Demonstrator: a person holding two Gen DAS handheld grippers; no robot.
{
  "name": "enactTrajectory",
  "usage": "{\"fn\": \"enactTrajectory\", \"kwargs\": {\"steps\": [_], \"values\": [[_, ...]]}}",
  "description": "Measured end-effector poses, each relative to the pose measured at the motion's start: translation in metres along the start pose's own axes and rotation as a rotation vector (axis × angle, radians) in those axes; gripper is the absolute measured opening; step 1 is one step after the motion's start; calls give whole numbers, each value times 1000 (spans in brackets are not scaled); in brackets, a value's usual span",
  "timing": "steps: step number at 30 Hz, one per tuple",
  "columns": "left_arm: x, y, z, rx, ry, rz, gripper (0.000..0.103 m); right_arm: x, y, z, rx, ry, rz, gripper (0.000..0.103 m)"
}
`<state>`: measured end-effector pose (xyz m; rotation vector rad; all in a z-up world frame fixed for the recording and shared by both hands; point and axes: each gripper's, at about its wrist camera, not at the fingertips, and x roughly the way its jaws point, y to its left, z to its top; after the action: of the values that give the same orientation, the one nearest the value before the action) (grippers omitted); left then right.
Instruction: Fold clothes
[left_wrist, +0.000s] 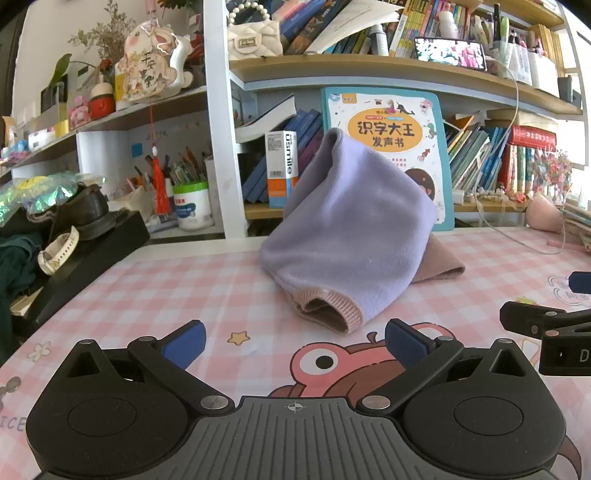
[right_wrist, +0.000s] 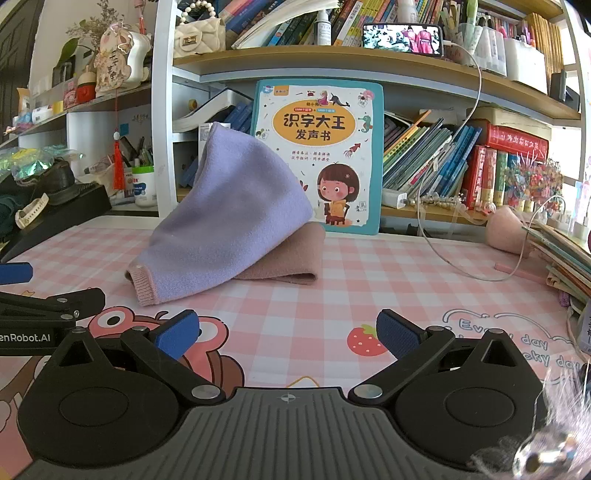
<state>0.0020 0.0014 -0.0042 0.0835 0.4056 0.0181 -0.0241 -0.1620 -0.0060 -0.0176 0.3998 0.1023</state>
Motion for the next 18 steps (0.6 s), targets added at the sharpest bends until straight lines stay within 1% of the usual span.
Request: {"fn": "enactTrajectory", "kwargs": {"steps": [18], "values": [[-1, -3, 2, 9, 8, 7, 103, 1, 0, 0, 1, 4, 3, 103]]}}
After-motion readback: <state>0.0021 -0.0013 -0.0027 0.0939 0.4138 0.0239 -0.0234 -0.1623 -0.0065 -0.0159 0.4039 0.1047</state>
